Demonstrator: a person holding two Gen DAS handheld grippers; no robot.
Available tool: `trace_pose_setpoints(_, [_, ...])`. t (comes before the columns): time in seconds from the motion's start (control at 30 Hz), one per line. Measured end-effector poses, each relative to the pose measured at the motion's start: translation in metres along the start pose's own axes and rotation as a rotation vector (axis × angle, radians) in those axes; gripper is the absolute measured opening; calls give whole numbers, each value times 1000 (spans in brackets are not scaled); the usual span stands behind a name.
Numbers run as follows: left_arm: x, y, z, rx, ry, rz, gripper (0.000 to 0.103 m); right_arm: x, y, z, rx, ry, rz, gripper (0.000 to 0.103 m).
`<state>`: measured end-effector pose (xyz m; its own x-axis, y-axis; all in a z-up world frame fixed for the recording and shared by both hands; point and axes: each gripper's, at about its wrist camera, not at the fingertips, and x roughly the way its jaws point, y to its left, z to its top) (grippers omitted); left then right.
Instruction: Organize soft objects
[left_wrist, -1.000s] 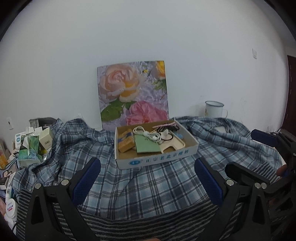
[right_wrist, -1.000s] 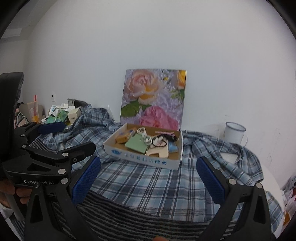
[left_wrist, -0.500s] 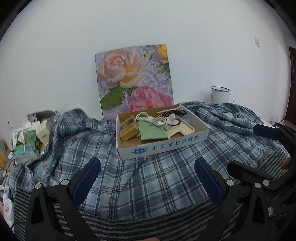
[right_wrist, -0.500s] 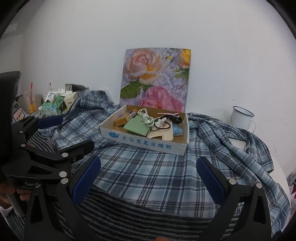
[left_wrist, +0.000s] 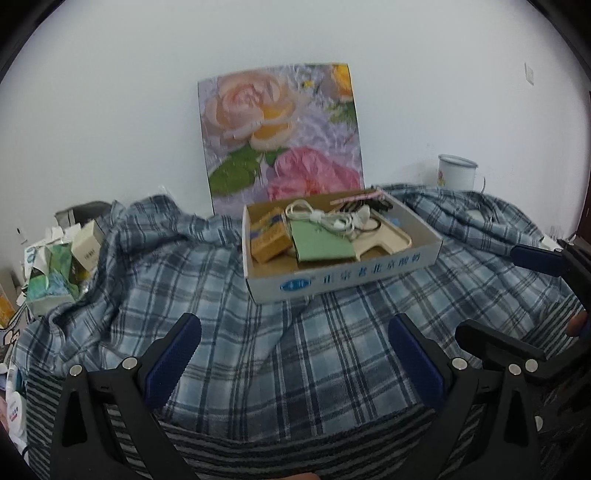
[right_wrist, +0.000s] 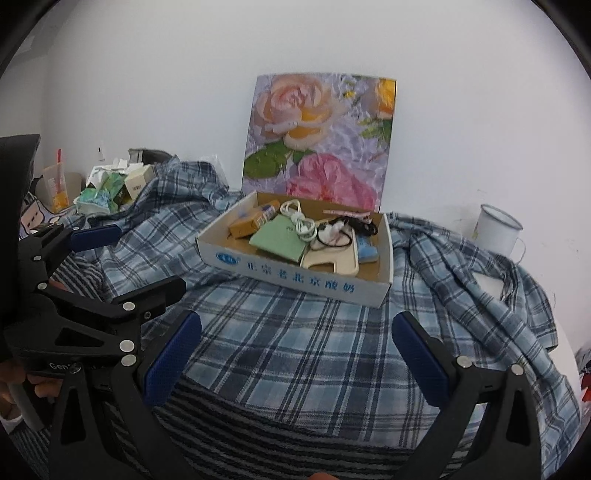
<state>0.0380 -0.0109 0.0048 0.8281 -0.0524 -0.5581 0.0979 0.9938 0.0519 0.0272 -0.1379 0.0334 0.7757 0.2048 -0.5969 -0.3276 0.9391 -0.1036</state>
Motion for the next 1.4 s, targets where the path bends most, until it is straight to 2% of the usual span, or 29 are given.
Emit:
trace_pose_setpoints(0.33, [18,1,-9,-12,58,1,102,19,-3,-8,18,84,13,103])
trace_pose_setpoints(0.73, [20,2,-11,-21,69,-8,102,21,-3,-9,22,92,-1,103])
trace_pose_setpoints(1.03, [20,-8,-12,14,76,-18,102,21,-20,-11,109,94,1,103])
trace_pose_setpoints(1.4, [22,-3,-11,5,85,-13,102,24,-18,-12,101,109,-14,103])
